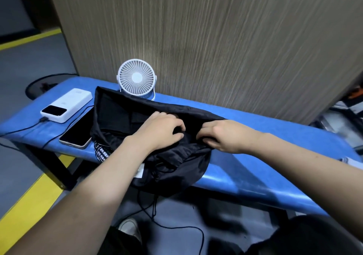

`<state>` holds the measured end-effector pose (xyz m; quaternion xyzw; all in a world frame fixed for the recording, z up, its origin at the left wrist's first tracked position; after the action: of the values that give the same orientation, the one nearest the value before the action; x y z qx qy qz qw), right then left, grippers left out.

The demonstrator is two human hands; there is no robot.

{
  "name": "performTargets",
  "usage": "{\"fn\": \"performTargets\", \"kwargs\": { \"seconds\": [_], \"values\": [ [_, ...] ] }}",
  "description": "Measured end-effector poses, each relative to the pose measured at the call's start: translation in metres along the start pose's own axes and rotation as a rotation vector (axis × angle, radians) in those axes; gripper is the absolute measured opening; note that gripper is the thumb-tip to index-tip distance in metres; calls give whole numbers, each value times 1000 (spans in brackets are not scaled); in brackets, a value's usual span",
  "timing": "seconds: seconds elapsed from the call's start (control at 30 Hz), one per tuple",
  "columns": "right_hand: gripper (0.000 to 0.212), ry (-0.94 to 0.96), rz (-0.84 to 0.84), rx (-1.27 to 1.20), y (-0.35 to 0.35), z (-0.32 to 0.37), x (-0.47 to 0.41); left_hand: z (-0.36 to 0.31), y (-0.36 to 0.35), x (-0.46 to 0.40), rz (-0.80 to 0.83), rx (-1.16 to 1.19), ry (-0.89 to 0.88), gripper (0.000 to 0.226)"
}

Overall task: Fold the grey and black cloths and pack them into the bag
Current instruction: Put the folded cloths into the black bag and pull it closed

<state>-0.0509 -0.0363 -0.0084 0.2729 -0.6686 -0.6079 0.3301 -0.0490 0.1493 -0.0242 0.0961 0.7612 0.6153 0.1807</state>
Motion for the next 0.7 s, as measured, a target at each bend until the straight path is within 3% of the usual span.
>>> {"fn": "performTargets", "kwargs": {
  "seconds": [0.13, 0.33, 0.7],
  "values": [
    [25, 95, -104, 3, 8, 11, 16, -27, 7, -3, -39, 92, -71, 18],
    [26, 133, -206, 120, 23, 3, 71, -76, 25, -3, -252, 94, -81, 20],
    [34, -209, -37, 203, 9, -85, 232, -195, -17, -39, -204, 174, -321, 21]
  ]
}}
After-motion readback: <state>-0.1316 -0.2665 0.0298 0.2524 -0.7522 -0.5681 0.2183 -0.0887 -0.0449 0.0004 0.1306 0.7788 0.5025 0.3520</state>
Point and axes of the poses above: each hand's wrist, its own x-axis away from the middle knuckle, its own y-axis out of the back of the hand, z = x × y, the point moved 4 cm from there along -x, towards the middle knuckle, and after that the axes turned 3 degrees about y, right-handed, at the moved point
